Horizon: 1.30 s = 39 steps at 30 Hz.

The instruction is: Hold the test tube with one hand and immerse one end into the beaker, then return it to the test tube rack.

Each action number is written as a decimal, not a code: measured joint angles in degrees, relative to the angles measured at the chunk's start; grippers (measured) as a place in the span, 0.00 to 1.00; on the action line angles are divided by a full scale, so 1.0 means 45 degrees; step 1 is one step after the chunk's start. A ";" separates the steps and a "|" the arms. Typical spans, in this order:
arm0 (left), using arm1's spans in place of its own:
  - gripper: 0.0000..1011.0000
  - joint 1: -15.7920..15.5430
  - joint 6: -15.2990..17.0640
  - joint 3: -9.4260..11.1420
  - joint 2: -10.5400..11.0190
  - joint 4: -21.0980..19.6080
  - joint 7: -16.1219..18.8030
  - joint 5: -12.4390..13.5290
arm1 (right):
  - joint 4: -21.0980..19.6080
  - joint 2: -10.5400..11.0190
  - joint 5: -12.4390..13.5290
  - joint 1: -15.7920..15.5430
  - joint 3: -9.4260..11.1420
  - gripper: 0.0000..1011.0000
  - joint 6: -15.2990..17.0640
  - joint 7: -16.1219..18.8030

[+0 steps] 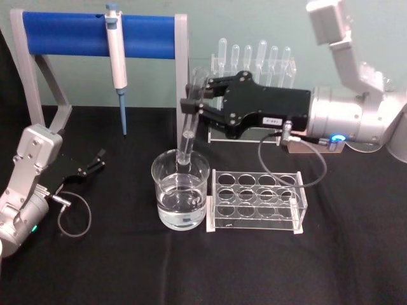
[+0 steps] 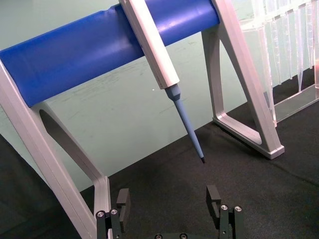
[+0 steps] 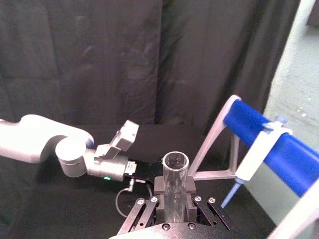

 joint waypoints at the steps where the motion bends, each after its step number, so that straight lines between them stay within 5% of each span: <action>1: 0.99 0.0000 0.0000 0.0000 0.0000 0.0000 0.0000 -0.0001 | 0.0054 -0.0042 -0.0026 0.0026 -0.0089 0.23 0.0001 -0.0011; 15: 0.99 0.0000 -0.0001 -0.0001 0.0000 0.0000 0.0000 0.0000 | 0.1195 -0.0487 -0.0824 -0.0094 -0.1051 0.23 -0.0606 -0.0473; 39: 0.99 0.0000 -0.0001 -0.0001 0.0000 0.0000 0.0000 0.0000 | 0.3493 -0.1540 -0.1839 -0.0641 -0.1101 0.23 -0.1994 -0.0341</action>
